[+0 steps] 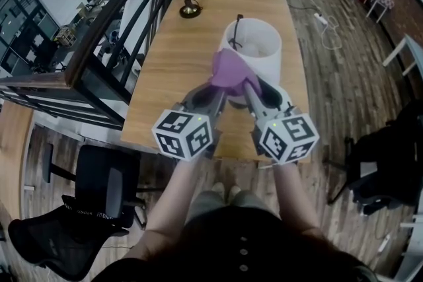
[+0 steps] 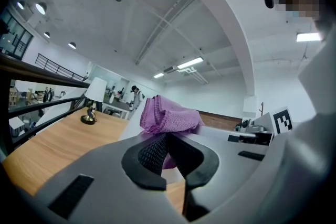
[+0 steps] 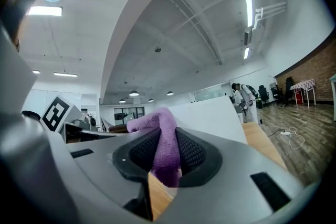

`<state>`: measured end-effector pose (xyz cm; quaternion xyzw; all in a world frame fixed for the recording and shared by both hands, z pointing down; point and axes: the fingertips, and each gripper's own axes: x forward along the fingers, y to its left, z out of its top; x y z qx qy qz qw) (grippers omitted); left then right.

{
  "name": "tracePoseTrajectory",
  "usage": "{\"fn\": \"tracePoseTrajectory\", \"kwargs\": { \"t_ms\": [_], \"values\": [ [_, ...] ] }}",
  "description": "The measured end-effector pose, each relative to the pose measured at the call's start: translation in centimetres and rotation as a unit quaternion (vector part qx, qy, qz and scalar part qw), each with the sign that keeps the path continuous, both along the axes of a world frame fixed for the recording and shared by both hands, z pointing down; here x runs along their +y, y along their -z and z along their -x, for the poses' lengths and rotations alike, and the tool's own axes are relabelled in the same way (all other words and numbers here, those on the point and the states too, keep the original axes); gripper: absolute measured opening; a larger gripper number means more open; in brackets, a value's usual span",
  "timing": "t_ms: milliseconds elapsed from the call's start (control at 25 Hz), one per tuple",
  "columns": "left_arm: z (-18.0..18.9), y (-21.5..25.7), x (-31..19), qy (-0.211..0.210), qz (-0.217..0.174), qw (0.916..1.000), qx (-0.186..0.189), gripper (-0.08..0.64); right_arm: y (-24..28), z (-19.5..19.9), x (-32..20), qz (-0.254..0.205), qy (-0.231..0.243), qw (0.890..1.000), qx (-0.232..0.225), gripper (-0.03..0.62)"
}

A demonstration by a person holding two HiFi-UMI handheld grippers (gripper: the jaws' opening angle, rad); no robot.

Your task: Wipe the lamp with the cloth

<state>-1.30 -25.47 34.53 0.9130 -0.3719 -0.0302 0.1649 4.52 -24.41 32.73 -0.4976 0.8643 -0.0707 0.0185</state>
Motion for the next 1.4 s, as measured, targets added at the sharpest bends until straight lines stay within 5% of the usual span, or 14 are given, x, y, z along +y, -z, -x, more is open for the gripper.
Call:
{"fn": "tracePoseTrajectory", "kwargs": {
  "t_ms": [1400],
  "values": [
    [0.1,-10.0,1.9,0.015,0.110,0.9932,-0.035,0.011,-9.2,1.5,1.2,0.105,0.023,0.994,0.017,0.078]
  ]
}}
